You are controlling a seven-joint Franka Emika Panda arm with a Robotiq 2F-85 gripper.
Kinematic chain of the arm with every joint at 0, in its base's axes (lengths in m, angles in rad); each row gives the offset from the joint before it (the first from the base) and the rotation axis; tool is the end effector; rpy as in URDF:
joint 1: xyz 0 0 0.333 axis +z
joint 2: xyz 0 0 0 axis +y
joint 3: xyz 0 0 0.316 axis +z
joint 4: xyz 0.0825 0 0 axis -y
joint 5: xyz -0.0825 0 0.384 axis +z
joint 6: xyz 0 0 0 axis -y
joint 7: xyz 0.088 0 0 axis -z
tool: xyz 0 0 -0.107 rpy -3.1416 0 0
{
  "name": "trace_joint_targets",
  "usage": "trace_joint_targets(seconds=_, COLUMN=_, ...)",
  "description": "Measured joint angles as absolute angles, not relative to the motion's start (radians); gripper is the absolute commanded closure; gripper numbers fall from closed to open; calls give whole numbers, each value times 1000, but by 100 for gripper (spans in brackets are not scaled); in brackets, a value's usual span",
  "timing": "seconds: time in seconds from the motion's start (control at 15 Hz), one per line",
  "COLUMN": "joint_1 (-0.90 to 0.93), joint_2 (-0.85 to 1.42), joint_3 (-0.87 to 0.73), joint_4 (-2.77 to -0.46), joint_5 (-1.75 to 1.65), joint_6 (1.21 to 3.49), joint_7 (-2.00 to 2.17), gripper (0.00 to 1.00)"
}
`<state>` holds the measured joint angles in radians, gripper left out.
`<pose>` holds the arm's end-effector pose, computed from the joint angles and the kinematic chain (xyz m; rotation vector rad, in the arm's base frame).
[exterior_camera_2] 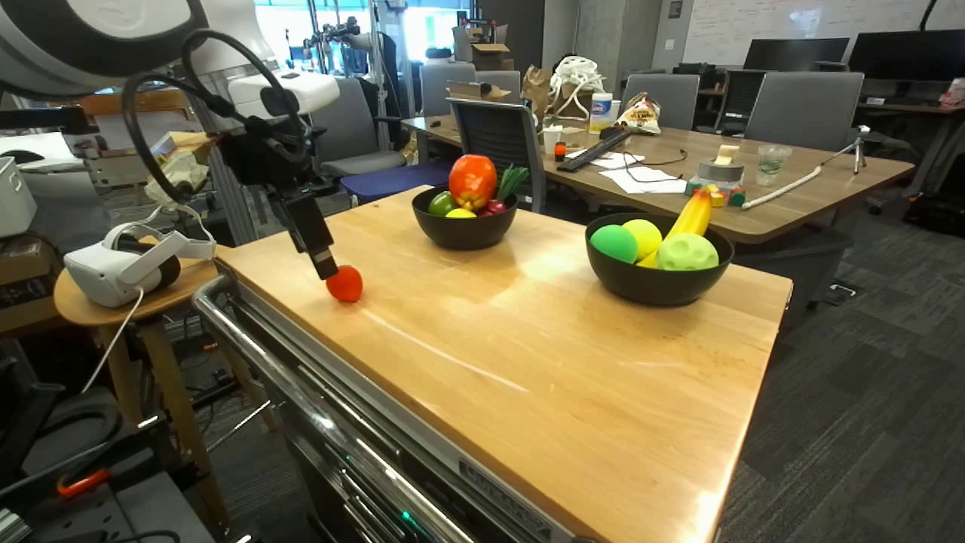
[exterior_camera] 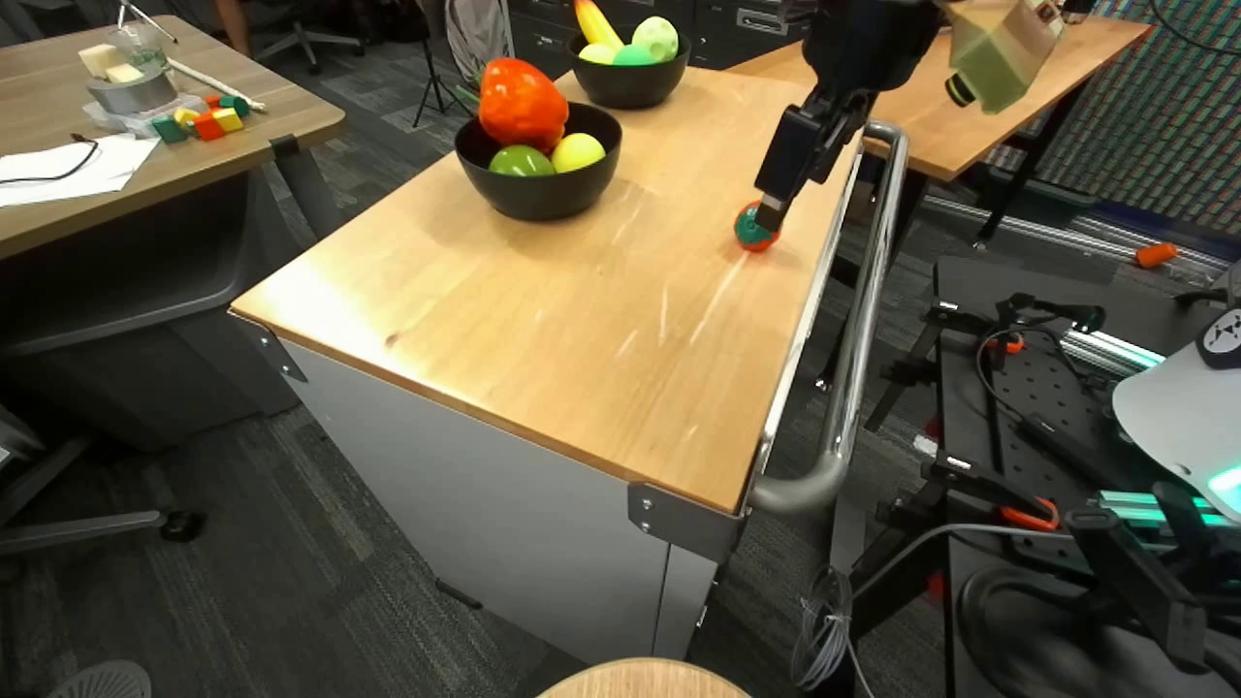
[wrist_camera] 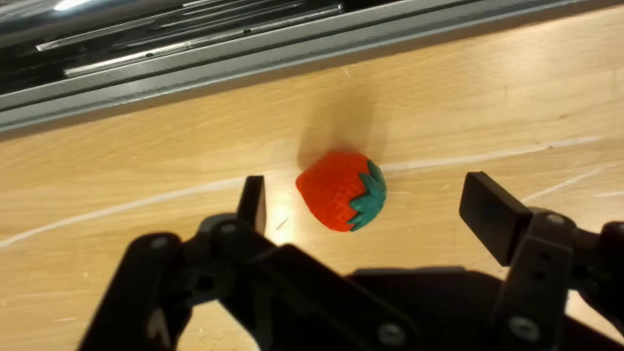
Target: Pick up all the fruit plush toy from the table and put them in the two black bowl
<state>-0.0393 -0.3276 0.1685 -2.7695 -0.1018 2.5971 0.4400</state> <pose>0.3872 0.0484 0.3241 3.0418 -0.3550 0.2671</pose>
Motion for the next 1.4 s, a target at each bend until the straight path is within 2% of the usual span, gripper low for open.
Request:
trace_joint_targets(seconds=0.4, joint_1=-64, joint_2=-234, joint_3=168, joint_4=-2766, joint_5=-113, joint_6=2740, joint_7=466, gripper=5)
trace_joint_targets(seconds=0.6, joint_1=-72, joint_2=-189, joint_3=169, joint_4=-2755, joint_5=-121, joint_6=2788, joint_7=482, gripper=21)
trace_joint_targets(seconds=0.67, joint_1=-75, joint_2=-175, joint_3=169, joint_4=-2751, joint_5=-134, joint_6=2791, joint_7=494, gripper=16)
trace_joint_targets(seconds=0.73, joint_1=-78, joint_2=-164, joint_3=169, joint_4=-2749, joint_5=-145, joint_6=2791, joint_7=505, gripper=34)
trace_joint_targets(seconds=1.07, joint_1=-80, joint_2=-128, joint_3=165, joint_4=-2734, joint_5=-173, joint_6=2790, joint_7=541, gripper=70)
trace_joint_targets(seconds=1.4, joint_1=-56, joint_2=-113, joint_3=157, joint_4=-2687, joint_5=-119, joint_6=2781, joint_7=507, gripper=70)
